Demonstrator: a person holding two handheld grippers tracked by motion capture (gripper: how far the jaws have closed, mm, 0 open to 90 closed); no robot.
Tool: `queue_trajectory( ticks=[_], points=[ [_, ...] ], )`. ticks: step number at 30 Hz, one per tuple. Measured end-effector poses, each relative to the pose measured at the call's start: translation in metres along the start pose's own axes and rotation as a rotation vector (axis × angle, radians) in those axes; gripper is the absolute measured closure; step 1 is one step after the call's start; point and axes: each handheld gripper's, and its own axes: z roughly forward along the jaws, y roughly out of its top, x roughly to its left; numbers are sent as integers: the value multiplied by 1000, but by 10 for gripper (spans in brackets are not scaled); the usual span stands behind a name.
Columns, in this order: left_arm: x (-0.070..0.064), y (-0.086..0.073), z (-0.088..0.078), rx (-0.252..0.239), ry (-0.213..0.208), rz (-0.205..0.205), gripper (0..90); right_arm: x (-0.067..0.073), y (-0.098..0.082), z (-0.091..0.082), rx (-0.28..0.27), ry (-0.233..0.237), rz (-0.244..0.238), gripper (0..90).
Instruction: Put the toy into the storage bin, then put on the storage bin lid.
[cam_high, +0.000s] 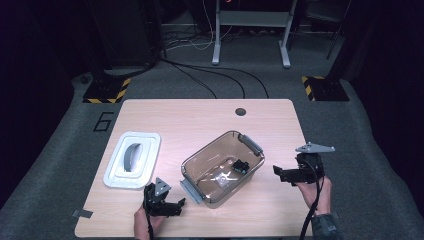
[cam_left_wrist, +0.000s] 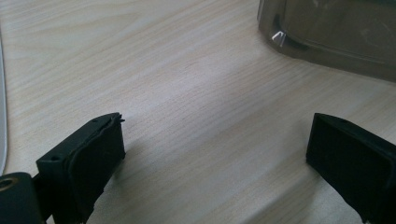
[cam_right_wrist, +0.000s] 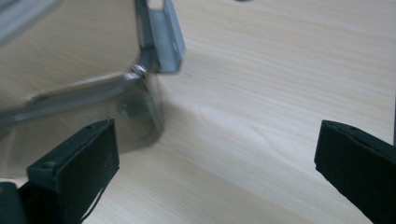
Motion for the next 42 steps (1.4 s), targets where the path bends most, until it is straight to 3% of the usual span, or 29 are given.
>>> queue_trajectory(
  ticks=[6,9,18,23,30,35,38,42],
  points=[
    [0,0,0,4,3,11,43,-9,-31,23,64,-29,21,0],
    [0,0,0,4,3,11,44,-13,-46,35,85,-44,54,0],
    [1,0,0,2,4,13,44,-21,-82,64,114,-75,81,0],
    [0,0,0,1,3,12,47,-18,-90,70,110,-119,29,0],
    [2,0,-1,7,-8,15,51,-21,-94,74,37,-130,37,0],
    [2,0,-2,9,-6,18,52,-21,-94,74,40,-128,32,0],
    [5,0,-3,18,-21,42,56,-21,-94,74,40,-128,32,0],
    [13,2,-7,49,-10,12,78,-21,-94,73,39,-133,36,0]
  ],
)
